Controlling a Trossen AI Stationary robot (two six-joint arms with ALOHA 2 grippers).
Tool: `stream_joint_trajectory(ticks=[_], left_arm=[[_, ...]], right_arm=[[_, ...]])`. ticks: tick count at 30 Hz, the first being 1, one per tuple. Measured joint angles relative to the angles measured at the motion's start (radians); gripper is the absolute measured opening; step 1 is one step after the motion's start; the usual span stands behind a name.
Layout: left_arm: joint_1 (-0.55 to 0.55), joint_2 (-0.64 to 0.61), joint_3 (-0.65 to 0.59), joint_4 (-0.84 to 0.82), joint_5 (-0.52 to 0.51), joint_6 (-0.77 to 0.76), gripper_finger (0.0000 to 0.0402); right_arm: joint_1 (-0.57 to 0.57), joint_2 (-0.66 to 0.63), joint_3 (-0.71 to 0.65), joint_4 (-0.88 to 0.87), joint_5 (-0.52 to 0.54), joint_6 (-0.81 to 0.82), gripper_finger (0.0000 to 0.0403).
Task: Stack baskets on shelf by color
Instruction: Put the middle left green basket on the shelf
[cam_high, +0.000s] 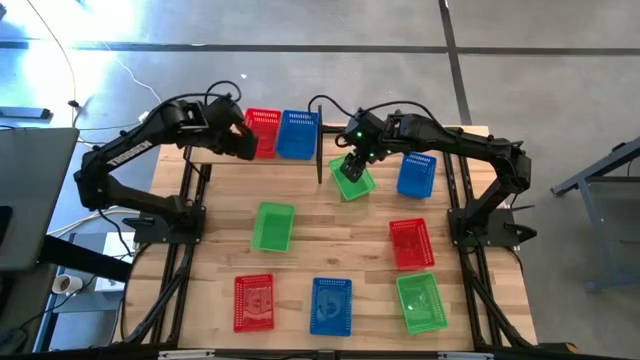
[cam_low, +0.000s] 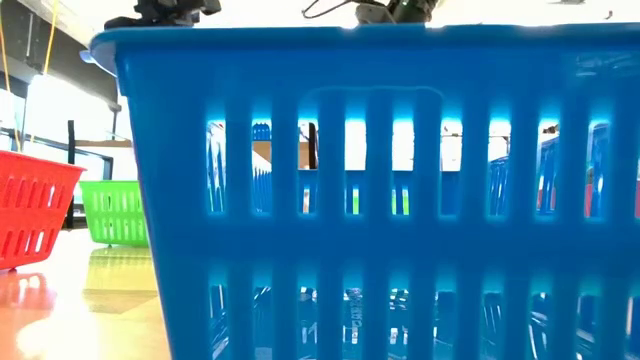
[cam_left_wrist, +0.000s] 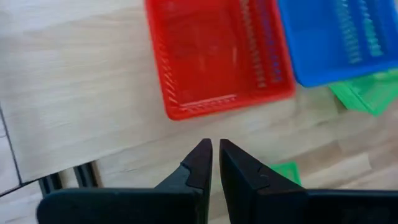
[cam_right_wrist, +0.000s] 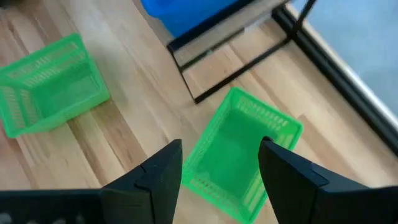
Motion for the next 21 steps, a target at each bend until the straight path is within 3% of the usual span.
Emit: stream_joint_trajectory(ticks=[21], left_arm=[[-0.354, -0.013, -0.015, 0.022, 0.028, 0.013, 0.0023]], right_arm=[[0.008, 0.0, -0.002, -0.097, -0.014, 0.279, 0.0195]])
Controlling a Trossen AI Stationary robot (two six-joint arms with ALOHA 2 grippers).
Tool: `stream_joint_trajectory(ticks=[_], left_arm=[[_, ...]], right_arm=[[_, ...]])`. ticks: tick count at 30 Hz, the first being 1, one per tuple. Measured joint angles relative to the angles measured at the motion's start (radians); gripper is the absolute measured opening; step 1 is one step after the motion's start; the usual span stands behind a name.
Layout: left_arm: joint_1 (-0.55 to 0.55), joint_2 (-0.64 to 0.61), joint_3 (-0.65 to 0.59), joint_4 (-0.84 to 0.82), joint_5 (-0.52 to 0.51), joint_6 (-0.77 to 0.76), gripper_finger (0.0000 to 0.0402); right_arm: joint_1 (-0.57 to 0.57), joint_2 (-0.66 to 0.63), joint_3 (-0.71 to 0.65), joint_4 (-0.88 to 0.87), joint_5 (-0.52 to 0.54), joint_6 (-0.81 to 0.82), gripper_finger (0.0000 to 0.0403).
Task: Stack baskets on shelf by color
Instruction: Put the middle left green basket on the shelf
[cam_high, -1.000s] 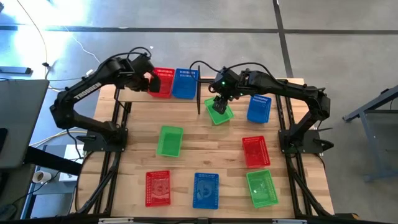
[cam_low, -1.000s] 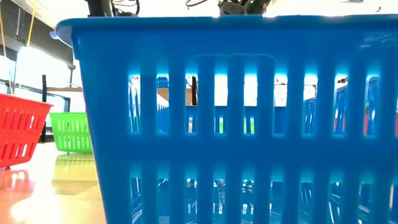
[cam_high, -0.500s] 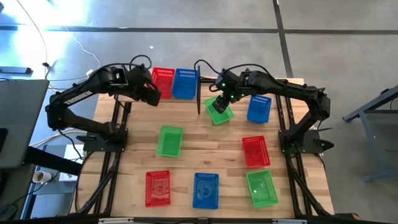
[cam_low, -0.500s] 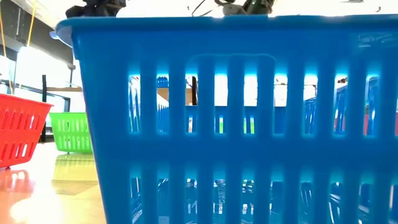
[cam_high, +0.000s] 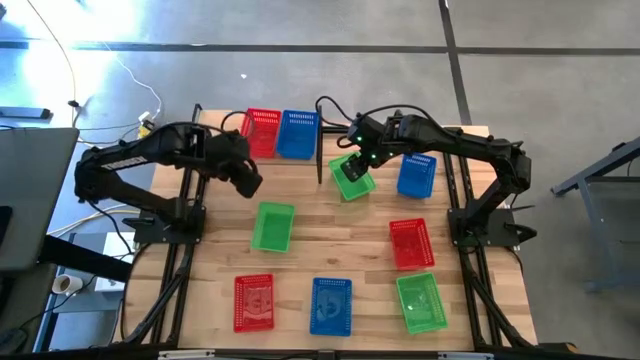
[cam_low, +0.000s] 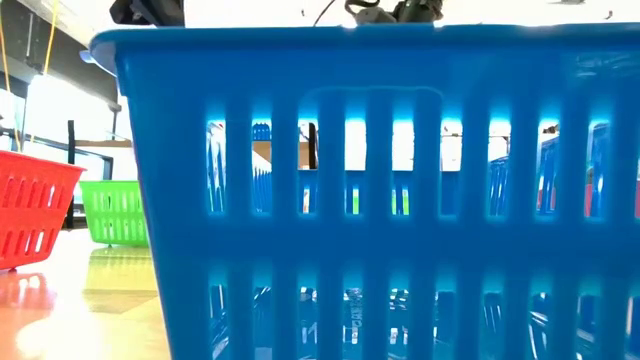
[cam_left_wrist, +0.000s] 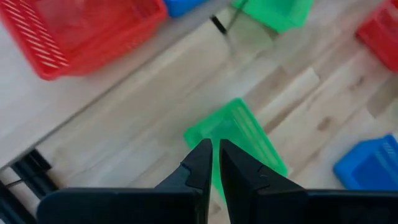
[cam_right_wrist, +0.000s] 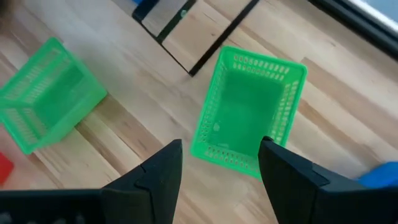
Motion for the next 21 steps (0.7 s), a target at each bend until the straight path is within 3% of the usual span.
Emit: stream_joint_trajectory(ticks=[12, 21], left_arm=[[-0.112, 0.001, -0.079, 0.05, 0.114, 0.063, 0.003], [-0.135, 0.029, -0.083, 0.048, 0.194, 0.213, 0.0081]], right_arm=[[0.073, 0.0, 0.0, -0.004, 0.046, 0.115, 0.0195], [0.1, 0.0, 0.0, -0.003, 0.074, 0.135, 0.0195]])
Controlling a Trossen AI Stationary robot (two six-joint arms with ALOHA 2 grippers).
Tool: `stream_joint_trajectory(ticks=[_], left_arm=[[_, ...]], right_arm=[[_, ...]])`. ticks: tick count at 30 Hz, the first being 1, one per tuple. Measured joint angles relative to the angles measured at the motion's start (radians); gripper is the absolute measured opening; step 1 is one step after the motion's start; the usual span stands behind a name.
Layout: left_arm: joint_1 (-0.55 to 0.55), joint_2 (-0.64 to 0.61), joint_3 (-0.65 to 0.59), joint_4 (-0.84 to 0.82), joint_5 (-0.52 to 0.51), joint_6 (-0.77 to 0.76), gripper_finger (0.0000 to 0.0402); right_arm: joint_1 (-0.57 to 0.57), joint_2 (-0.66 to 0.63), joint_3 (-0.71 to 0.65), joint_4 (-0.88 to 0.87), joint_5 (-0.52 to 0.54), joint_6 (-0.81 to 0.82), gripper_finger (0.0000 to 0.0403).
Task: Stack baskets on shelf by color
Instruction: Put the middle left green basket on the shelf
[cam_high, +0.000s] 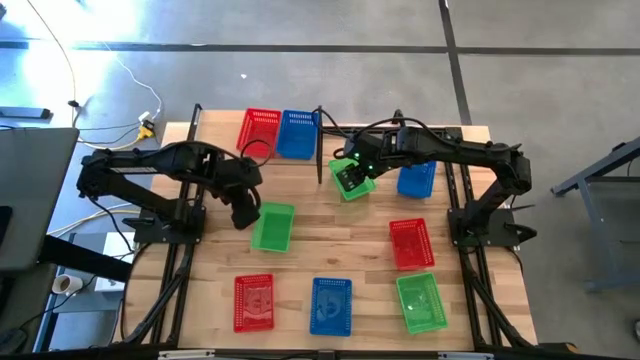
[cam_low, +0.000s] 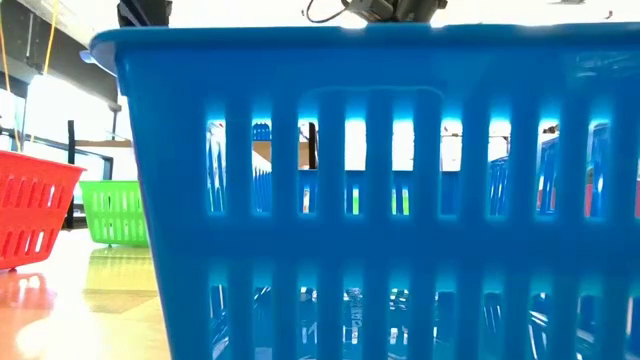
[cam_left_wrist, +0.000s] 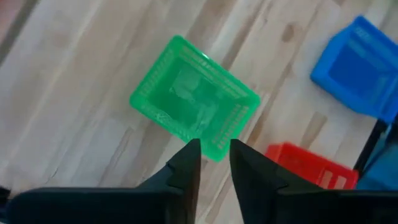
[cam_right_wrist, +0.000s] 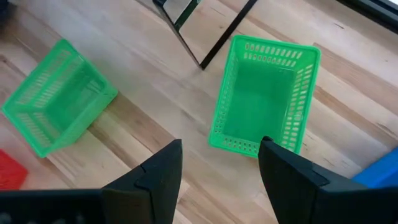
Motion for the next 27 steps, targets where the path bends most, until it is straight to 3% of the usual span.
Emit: stream_joint_trajectory(ticks=[9, 20, 27], left_arm=[[-0.087, 0.06, 0.0, 0.003, 0.007, 0.191, 0.0127], [-0.275, 0.181, 0.0, 0.126, -0.084, 0.211, 0.0129], [-0.337, 0.28, 0.001, 0.132, -0.094, 0.192, 0.0129]], right_arm=[[-0.001, 0.0, 0.0, 0.016, 0.002, -0.024, 0.0195], [-0.004, 0.0, 0.001, 0.014, -0.028, -0.129, 0.0195], [-0.022, -0.019, 0.003, 0.005, -0.042, -0.172, 0.0195]])
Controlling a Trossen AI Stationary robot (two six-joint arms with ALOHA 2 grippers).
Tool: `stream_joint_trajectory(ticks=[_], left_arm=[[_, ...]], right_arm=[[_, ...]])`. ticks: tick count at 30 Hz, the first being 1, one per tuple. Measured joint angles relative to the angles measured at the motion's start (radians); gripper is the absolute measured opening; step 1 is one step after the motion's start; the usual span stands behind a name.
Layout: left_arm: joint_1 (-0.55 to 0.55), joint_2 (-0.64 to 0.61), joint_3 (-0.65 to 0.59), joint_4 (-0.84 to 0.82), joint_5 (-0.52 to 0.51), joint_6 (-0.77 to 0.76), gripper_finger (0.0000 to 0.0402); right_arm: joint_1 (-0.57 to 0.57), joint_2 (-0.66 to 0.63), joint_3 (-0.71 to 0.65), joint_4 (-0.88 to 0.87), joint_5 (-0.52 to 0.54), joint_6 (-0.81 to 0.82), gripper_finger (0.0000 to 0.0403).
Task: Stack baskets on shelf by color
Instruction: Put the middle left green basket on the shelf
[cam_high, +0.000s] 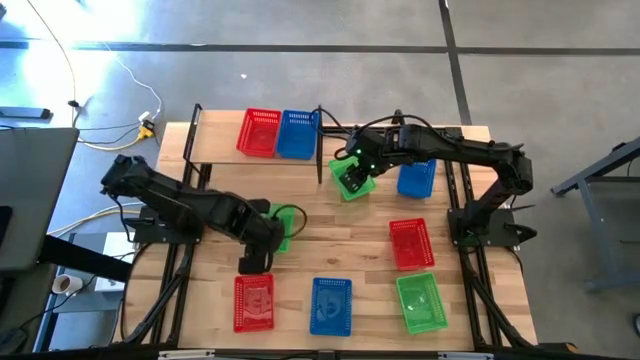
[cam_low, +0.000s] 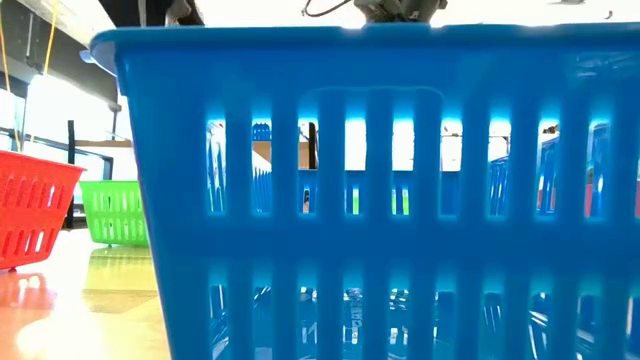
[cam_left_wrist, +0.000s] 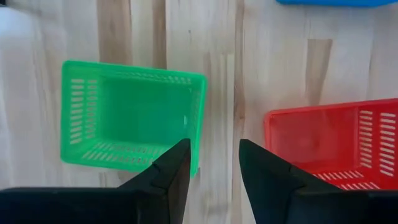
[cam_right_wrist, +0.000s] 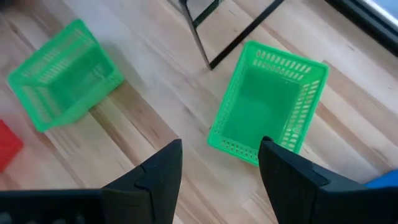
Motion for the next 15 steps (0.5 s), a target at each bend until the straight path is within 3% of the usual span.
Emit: stream_joint_trajectory(ticks=[15], left_arm=[[-0.015, 0.211, -0.001, 0.033, -0.022, 0.027, 0.0129]], right_arm=[[-0.047, -0.128, 0.001, -0.002, 0.01, -0.068, 0.0195]])
